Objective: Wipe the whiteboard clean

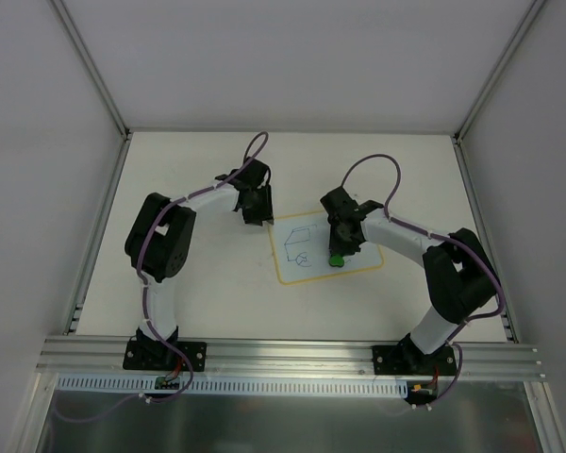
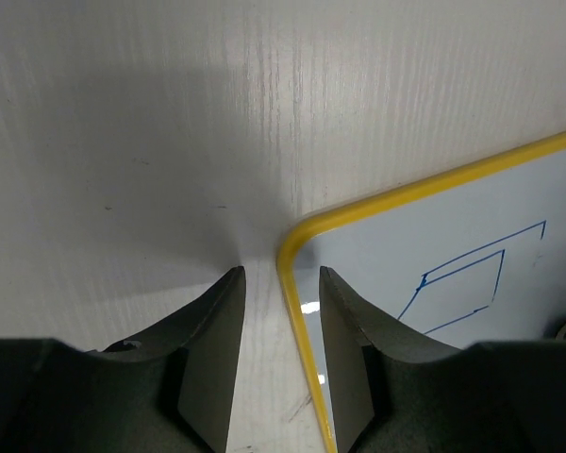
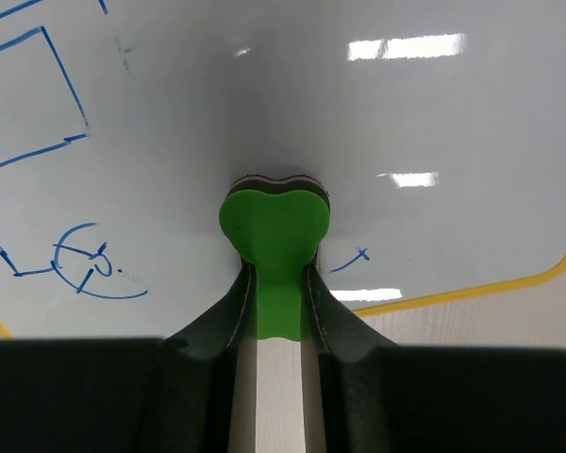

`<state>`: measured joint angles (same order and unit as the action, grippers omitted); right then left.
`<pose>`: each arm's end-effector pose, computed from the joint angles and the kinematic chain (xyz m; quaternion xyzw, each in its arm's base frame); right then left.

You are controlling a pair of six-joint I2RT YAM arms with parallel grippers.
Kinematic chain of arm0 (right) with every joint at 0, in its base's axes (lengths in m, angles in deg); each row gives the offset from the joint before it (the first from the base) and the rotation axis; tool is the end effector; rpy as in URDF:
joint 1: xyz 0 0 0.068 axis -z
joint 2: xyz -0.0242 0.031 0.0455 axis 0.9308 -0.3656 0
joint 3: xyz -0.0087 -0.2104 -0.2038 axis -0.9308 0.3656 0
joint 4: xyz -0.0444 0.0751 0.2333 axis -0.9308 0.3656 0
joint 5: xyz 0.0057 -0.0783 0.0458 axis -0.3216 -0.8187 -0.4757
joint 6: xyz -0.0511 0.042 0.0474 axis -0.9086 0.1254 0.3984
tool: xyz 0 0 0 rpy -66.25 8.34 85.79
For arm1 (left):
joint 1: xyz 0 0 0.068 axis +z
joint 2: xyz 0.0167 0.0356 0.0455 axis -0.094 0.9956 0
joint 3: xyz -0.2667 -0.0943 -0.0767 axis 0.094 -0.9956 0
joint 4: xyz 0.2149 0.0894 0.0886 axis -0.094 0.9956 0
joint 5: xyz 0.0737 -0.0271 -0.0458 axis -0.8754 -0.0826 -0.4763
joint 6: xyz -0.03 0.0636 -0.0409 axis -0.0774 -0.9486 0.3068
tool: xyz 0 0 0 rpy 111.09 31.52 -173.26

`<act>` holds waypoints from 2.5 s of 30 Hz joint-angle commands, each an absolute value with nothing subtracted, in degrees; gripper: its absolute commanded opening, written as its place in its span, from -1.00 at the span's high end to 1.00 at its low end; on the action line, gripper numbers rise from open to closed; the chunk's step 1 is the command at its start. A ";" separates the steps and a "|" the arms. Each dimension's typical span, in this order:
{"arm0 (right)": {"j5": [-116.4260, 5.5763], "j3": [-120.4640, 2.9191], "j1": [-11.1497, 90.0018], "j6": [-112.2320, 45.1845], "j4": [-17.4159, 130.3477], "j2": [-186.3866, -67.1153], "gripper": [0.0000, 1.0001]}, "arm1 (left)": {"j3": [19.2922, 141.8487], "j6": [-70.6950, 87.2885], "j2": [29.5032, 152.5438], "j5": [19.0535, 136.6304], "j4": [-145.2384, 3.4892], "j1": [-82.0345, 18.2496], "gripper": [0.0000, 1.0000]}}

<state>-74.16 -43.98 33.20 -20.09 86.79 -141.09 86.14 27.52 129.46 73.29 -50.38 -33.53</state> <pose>0.2780 0.1804 0.1846 -0.1075 0.9669 0.0149 0.2309 0.3872 -0.2123 0.1684 -0.0123 0.9519 -0.1767 0.2501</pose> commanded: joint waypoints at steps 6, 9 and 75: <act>-75.37 -44.14 33.66 -20.74 88.04 -137.78 0.99 | 88.47 23.79 132.34 72.04 -49.87 -33.87 0.34; -75.90 -42.73 34.53 -20.74 88.04 -136.46 0.99 | 87.16 23.79 132.16 72.57 -49.96 -33.87 0.51; -65.62 -46.06 21.28 -4.30 80.83 -151.03 0.99 | 75.64 32.66 123.46 72.04 -49.87 -36.51 1.00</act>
<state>-69.85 -44.59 24.19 -6.86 77.04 -145.35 77.81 31.52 124.65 71.14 -54.57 -35.79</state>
